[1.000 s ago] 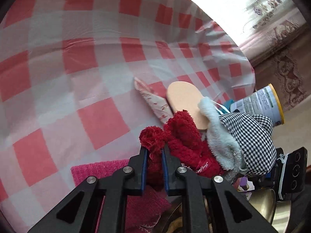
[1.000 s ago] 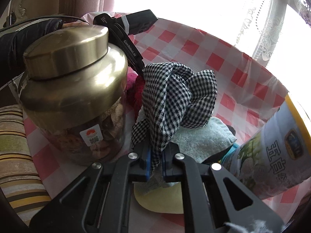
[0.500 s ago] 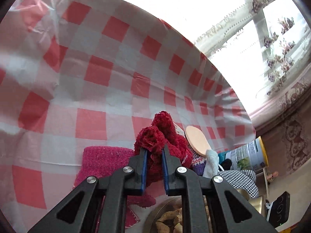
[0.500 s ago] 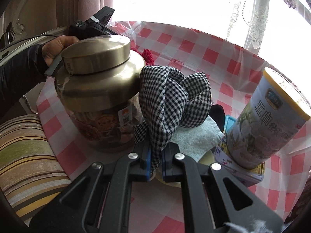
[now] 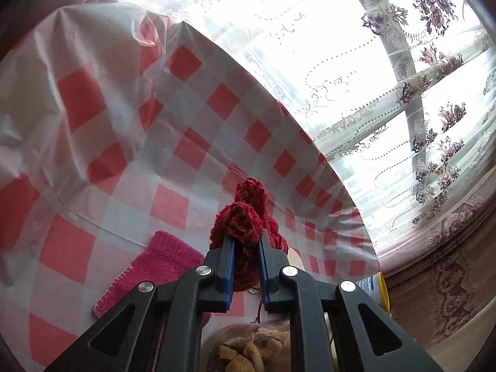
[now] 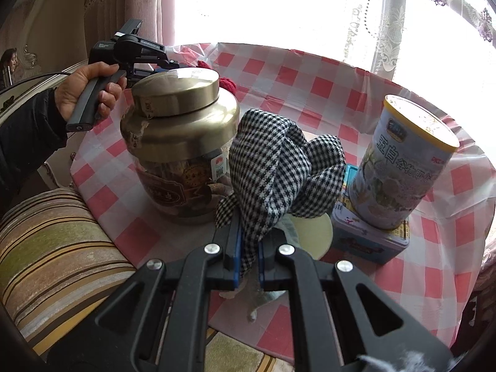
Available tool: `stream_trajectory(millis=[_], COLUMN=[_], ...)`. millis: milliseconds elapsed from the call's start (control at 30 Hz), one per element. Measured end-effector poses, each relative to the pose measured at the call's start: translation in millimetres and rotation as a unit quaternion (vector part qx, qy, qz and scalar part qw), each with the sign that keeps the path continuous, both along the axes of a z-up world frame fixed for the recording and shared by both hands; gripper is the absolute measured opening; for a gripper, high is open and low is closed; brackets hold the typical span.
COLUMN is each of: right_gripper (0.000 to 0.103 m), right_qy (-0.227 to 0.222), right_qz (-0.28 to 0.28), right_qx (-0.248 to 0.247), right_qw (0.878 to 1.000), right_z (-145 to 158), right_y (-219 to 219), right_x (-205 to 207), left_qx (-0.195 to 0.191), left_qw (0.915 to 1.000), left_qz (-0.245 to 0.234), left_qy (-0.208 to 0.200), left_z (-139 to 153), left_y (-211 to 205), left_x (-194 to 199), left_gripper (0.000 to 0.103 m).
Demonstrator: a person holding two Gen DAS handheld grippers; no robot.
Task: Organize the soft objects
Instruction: 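Lift the red bow and houndstooth cloth off the table toward the white box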
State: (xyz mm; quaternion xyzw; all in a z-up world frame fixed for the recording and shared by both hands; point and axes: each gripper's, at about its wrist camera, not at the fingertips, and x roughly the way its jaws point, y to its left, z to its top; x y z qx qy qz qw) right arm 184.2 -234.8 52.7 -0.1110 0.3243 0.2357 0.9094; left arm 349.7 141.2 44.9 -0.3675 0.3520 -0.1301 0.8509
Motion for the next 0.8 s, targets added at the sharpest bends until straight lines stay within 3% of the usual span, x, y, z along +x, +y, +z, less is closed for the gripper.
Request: stream_trajectory(millis=[400,800], right_gripper=[0.01,0.014], right_qy=[0.017,0.077], right_qz=[-0.011,-0.007], right_qx=[0.031,0.036], right_qw=[0.999,0.996], right_z=[4,-14], right_y=[-17,-27], right_x=[-43,-77], left_qx=[-0.059,-0.108], left_qw=[0.9952,0.9884], left_qz=[0.077,0.077], left_qy=[0.013,0.074], left_z=[-28,-76], left_y=[54,22], left_x=[-120,-215], left_gripper=[0.014,0.014])
